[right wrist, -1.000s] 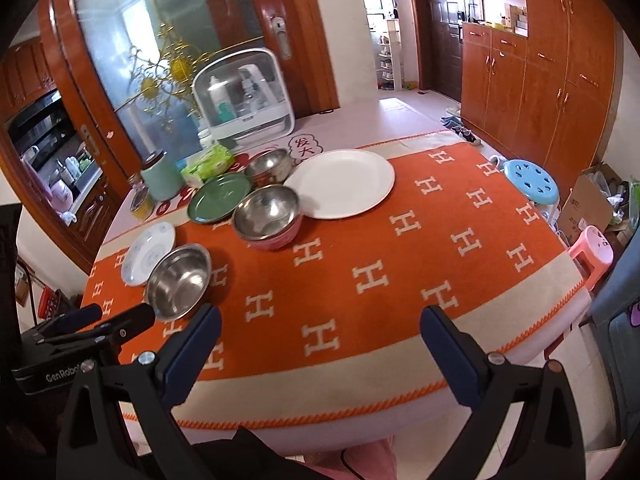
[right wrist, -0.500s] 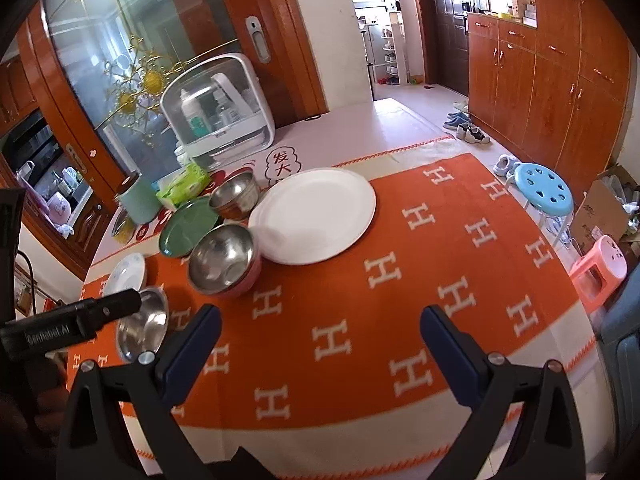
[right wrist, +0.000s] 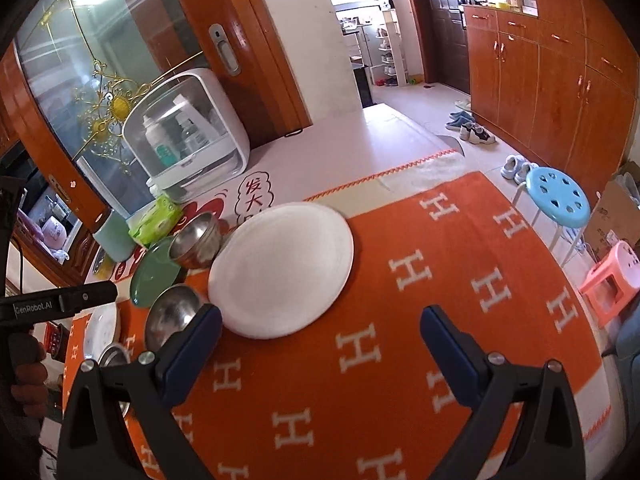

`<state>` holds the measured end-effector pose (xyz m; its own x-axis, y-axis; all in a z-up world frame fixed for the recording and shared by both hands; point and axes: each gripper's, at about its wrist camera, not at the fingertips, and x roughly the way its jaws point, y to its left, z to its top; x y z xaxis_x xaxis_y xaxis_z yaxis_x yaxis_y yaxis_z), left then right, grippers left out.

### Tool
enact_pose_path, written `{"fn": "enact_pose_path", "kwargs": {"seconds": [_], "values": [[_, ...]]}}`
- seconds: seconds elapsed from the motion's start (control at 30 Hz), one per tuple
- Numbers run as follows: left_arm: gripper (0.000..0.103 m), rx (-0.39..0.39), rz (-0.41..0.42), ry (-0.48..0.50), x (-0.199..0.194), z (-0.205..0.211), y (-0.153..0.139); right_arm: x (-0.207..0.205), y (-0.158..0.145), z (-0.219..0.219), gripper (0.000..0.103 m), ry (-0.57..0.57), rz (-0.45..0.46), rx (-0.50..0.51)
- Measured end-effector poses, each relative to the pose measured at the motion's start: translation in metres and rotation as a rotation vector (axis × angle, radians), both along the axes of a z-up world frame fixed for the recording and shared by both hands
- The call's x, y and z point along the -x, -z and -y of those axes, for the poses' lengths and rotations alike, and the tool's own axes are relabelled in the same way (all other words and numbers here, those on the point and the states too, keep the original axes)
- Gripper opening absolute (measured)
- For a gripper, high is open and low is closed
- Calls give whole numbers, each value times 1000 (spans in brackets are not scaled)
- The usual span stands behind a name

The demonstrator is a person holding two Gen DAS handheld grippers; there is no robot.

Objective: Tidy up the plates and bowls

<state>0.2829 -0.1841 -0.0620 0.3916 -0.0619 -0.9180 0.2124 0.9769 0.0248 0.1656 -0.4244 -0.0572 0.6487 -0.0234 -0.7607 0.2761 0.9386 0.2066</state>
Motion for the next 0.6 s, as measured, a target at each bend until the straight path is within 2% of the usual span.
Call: {"fn": "enact_pose_path", "kwargs": {"seconds": [0.23,0.47,0.6], "values": [[102,-36,44,-4,-39,16,11,-30,23,22,100,-21,9,-8],[102,24,-18,-17,-86,22,47,-54,56,41,99,-26,-1,-44],[102,22,-66,-31,-105,24,74,-63,74,47,96,-29,-14,-73]]}}
